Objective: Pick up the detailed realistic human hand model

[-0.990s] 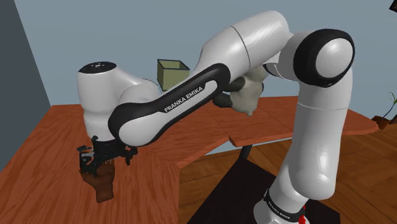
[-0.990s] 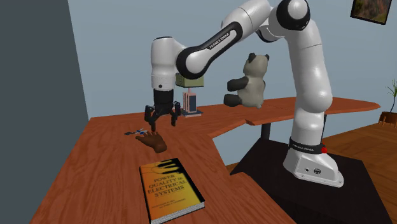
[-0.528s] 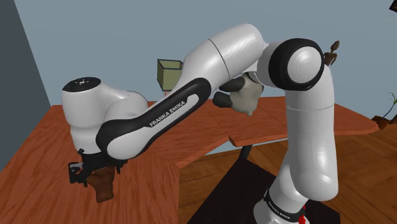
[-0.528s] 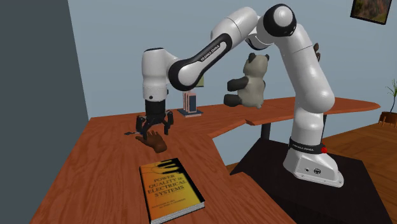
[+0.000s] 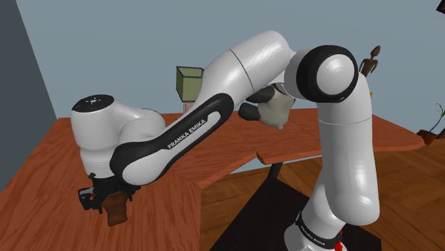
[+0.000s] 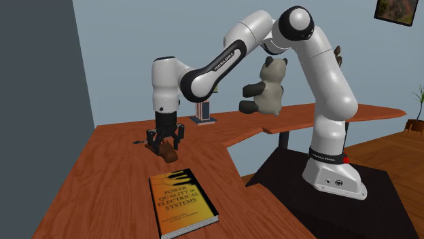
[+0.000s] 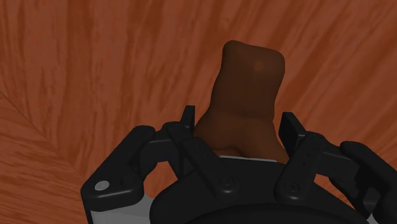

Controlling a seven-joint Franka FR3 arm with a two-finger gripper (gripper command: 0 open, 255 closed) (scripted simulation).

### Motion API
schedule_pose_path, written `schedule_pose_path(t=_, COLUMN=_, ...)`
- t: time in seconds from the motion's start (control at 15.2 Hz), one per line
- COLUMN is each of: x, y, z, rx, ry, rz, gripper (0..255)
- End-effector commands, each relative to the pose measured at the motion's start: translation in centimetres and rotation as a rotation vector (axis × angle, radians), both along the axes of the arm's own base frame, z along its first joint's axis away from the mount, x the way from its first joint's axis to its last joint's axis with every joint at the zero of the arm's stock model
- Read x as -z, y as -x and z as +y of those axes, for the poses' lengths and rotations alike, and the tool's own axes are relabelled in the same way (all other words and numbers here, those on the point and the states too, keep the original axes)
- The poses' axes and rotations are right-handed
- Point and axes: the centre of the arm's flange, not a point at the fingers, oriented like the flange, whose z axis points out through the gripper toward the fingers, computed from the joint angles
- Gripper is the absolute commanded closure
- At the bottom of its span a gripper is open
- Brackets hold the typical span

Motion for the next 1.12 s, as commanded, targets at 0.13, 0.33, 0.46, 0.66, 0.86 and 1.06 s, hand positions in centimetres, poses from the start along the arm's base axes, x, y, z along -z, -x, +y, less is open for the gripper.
schedule_pose_path(t=0.13, x=0.2, y=0.0, z=-0.1, rx=0.000, ry=0.000, rz=0.001, gripper=255)
schedule_pose_path(t=0.33, x=0.2, y=0.0, z=0.0, rx=0.000, ry=0.000, rz=0.001, gripper=255)
schedule_pose_path(t=0.46, x=-0.9, y=0.0, z=0.0, rx=0.000, ry=0.000, rz=0.001, gripper=255)
schedule_pose_path(t=0.66, x=-2.5, y=0.0, z=0.0, rx=0.000, ry=0.000, rz=0.001, gripper=255)
schedule_pose_path(t=0.86, x=-4.1, y=0.0, z=0.0, rx=0.000, ry=0.000, rz=0.001, gripper=255)
schedule_pose_path(t=1.06, x=-5.6, y=0.0, z=0.0, rx=0.000, ry=0.000, rz=0.001, gripper=255)
